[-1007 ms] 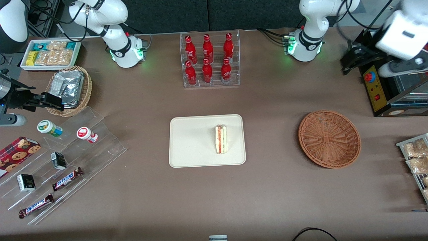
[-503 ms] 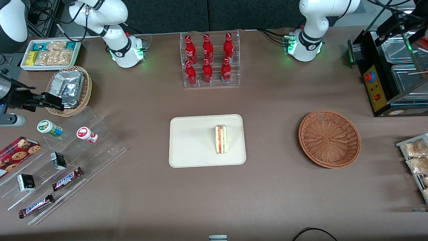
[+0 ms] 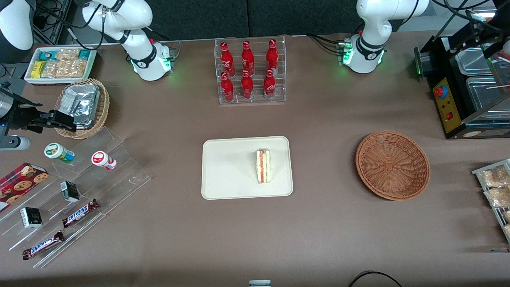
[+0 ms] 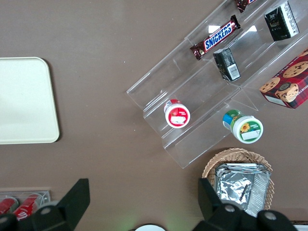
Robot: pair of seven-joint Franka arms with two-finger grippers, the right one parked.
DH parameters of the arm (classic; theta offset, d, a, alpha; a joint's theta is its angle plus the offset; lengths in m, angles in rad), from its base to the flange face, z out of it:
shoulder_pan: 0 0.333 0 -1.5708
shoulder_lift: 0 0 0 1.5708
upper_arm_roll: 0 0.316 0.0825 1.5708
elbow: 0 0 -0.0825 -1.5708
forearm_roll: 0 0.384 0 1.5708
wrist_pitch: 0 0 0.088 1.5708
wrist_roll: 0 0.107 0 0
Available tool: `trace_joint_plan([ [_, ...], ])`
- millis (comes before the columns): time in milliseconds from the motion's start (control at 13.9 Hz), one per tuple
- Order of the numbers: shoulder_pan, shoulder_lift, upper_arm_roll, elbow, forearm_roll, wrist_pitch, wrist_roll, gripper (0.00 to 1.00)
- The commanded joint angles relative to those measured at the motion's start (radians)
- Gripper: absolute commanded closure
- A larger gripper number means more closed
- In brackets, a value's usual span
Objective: Place sandwich from basket to tray
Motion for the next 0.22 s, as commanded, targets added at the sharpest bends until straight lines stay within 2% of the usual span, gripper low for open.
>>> trace_joint_plan([
  [0, -0.013, 0.029, 0.004, 0.045, 0.003, 0.001, 0.014, 0.0],
  [144, -0.019, 0.038, 0.006, 0.056, 0.002, -0.004, 0.017, 0.0],
])
